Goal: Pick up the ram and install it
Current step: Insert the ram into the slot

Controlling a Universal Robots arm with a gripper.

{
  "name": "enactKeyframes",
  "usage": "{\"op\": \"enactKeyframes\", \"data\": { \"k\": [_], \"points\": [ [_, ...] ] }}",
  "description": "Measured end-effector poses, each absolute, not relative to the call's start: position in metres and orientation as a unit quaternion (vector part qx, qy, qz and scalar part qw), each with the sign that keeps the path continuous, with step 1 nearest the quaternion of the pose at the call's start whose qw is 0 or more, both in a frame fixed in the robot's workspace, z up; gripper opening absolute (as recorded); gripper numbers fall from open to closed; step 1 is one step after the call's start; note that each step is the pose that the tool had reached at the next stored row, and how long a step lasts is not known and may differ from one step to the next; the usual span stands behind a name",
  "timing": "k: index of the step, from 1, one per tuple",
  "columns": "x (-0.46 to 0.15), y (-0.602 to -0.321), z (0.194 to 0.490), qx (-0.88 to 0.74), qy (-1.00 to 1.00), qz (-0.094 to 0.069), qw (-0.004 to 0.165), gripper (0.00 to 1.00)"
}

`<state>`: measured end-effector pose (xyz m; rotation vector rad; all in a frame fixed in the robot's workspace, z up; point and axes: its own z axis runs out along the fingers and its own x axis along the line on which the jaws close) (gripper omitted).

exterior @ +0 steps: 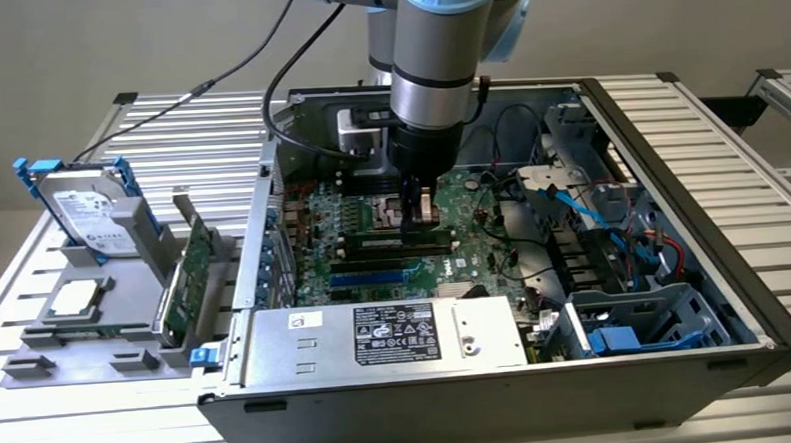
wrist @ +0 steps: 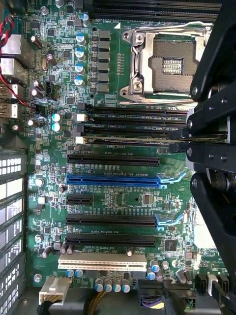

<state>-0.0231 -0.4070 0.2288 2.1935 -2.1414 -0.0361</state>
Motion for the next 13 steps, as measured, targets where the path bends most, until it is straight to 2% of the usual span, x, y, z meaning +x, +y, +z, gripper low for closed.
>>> {"op": "enactKeyframes", "data": {
  "k": [13],
  "points": [
    [-0.0235, -0.4065, 0.2287, 0.716, -0.697, -0.01, 0.039, 0.13]
  ]
}}
